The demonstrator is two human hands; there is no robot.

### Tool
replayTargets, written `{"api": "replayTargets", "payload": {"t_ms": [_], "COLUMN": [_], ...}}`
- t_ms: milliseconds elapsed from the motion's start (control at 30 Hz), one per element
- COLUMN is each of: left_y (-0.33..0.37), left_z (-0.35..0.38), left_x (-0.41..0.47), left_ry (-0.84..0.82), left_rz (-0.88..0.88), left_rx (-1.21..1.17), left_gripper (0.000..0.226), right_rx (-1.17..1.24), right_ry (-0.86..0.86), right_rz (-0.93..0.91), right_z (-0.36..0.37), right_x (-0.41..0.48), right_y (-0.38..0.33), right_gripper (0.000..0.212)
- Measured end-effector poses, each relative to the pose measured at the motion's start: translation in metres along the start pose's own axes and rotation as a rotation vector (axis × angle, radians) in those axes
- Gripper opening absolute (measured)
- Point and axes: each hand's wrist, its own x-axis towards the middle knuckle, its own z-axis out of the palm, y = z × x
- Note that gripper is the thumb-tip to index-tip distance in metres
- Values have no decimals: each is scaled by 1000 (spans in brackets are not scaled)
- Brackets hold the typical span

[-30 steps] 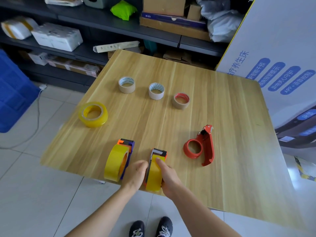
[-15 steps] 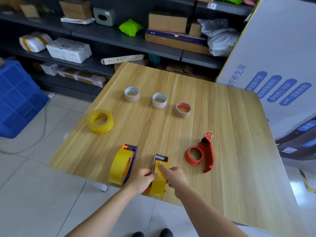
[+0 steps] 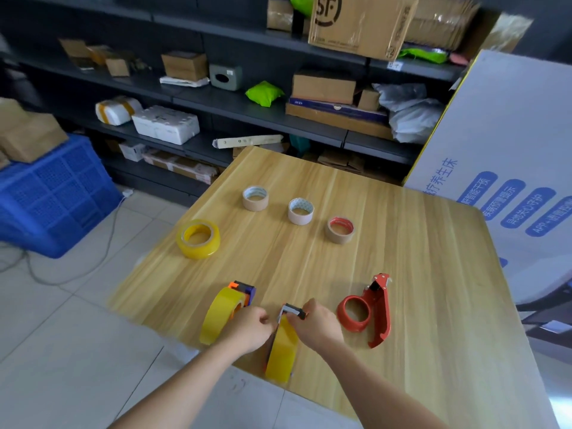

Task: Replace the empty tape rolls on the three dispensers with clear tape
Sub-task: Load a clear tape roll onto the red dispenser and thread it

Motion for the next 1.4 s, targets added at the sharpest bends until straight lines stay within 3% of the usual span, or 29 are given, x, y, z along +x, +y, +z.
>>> {"api": "replayTargets", "payload": {"t_ms": [300,467,633,1033,1233,1400], "left_y": [7,-1,-26,-102,-122,-142], "left_z": [-62,-105,-141,-192,-192,-185], "left_x": [7,13,34,110,140,162], "left_ry": [326,408,410,260,174,169], "left_rz": [6,-59,-134,-141,-148,-167], "left_rx": [327,580,715,717,628,477], "left_gripper": [21,29,34,34,38,58], "right_rx": [-317,-459,-577,-681,-750,-882], "right_ry": [28,50,65,-72,-161,-178], "right_rz": [-281,-424,-538,-593,-669,-720], "right_z": [-25,-29,-23,30,66,85], "right_x": [16,29,52,135,168,192], "right_y": [-42,-79,-124,-218,-235,-235], "right_gripper": [51,50,49,47,48,52]}}
